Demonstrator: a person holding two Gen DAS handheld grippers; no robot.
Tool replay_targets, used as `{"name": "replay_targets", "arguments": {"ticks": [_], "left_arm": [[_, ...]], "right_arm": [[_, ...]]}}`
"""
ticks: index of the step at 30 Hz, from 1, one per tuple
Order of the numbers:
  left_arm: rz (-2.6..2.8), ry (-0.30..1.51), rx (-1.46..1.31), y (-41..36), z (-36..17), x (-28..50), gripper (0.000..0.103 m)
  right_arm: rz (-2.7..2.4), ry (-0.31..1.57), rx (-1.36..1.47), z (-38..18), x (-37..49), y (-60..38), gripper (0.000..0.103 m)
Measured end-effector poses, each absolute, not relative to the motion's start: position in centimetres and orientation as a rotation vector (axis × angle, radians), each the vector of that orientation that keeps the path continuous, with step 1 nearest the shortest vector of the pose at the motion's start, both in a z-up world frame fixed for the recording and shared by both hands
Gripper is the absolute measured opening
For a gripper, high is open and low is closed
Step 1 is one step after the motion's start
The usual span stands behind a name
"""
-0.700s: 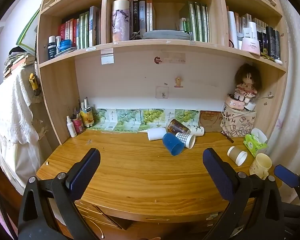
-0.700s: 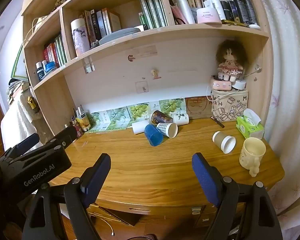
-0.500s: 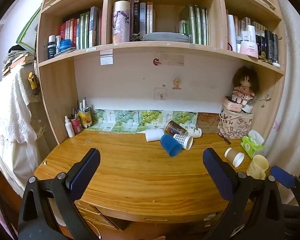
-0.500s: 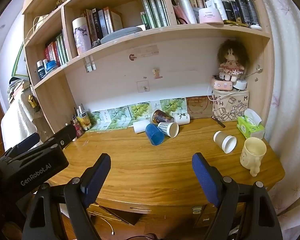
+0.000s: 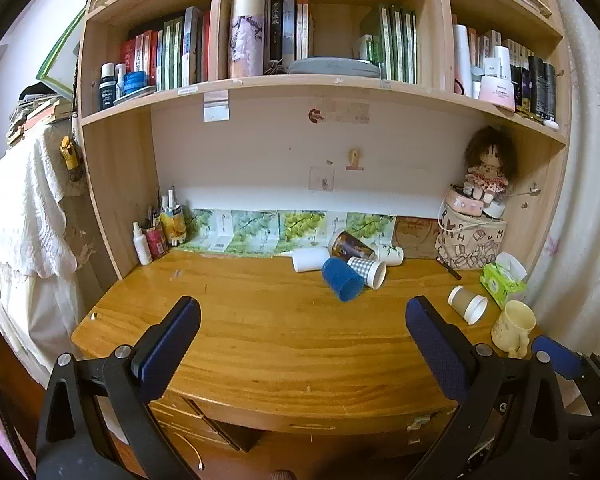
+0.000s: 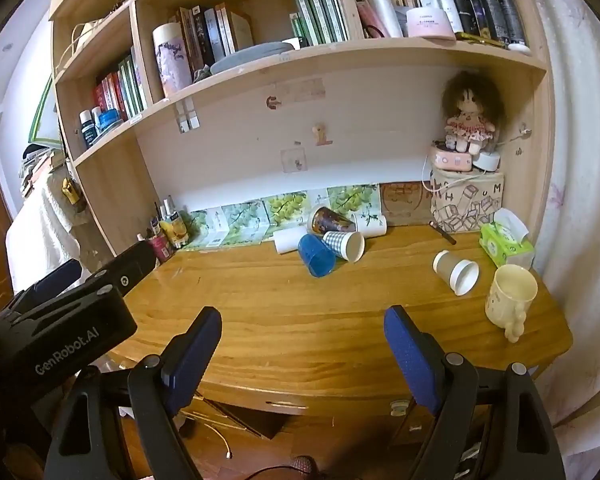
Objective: Flip cup upright
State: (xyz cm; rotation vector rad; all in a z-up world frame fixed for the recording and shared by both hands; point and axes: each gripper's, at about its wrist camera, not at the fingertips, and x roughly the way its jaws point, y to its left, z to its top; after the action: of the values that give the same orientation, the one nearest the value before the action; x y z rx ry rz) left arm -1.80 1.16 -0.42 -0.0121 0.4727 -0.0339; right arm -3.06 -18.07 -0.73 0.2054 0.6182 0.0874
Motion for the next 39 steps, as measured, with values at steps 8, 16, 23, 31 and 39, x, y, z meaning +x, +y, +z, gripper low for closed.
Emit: {"name": "replay_targets", "arguments": {"ticks": [8,16,23,31,39], "left_arm": [[-0.005,0.544,-0.018,1.4,-1.2,-2.1,0.103],[0.03,0.611,-0.023,2.0,-2.2,-2.4,0.102],[0.046,0.657,-0.03,2.6,-2.7,-1.7,0.102],[0.028,0.711,-0.032,3.3,-3.6,1.0,0.102],[-0.009,0.78,-0.025,3.6,-4.7,5.9,0.102]], "right_arm": [[0.093,0.654,0.234,-1.4,-3.8,-18.5,0.084],[0.108,0.715,0.279,-2.5,-3.9,-18.8,0.084],[0.113,0.76,0.324,-3.4,-3.3,-19.0,0.084],[0.112,0.816,0.366,-4.5,-1.3,-18.9,0.084],[0.077,0.863,0.399,-5.4,2.0,-18.7,0.084]]}}
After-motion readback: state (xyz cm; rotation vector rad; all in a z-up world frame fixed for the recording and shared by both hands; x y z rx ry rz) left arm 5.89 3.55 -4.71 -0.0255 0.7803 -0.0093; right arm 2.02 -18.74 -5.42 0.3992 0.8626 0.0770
